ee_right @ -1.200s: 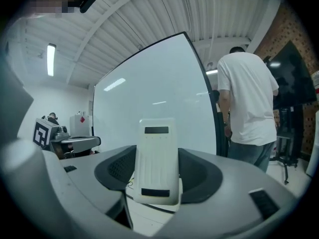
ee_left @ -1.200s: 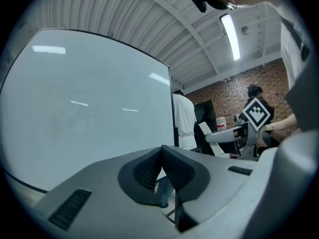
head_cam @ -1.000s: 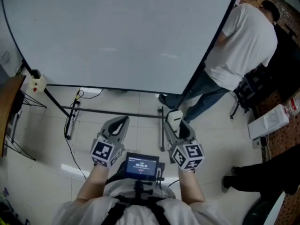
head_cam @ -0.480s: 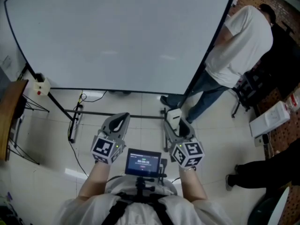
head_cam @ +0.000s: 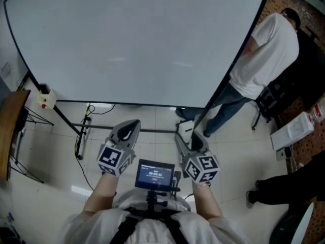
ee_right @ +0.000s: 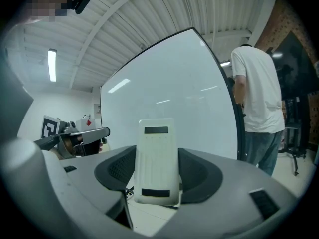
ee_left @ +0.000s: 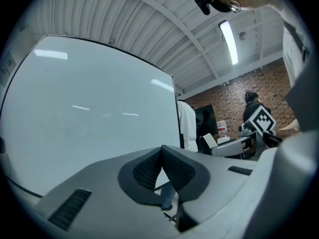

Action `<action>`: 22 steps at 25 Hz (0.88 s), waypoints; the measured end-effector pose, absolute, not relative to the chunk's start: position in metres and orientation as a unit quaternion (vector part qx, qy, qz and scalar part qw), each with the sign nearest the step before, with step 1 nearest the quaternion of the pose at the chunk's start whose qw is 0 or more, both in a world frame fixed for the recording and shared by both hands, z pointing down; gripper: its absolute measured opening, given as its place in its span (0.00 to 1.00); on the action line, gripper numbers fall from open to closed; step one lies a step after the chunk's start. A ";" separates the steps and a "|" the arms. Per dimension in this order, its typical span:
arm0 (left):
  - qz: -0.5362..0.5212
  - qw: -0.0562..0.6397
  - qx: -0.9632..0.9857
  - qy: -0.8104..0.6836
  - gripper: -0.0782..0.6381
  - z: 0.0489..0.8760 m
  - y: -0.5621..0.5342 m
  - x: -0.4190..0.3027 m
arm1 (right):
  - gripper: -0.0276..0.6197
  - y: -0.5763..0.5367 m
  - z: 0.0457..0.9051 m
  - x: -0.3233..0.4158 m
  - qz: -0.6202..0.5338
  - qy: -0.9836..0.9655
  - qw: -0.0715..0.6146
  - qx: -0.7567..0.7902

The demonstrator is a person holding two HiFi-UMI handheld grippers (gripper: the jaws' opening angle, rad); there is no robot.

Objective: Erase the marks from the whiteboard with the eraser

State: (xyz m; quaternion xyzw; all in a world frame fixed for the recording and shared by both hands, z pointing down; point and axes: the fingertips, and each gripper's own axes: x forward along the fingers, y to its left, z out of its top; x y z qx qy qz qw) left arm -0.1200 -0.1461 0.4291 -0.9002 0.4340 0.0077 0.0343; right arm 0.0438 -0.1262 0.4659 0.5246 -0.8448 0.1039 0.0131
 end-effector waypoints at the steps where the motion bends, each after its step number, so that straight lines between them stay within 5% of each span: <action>1: 0.010 0.033 -0.900 0.434 0.12 0.428 -0.148 -0.123 | 0.45 -0.128 0.466 0.041 0.103 -0.845 0.015 0.524; 22: 0.006 0.035 -0.905 0.424 0.12 0.434 -0.159 -0.128 | 0.44 -0.139 0.463 0.033 0.078 -0.845 0.022 0.529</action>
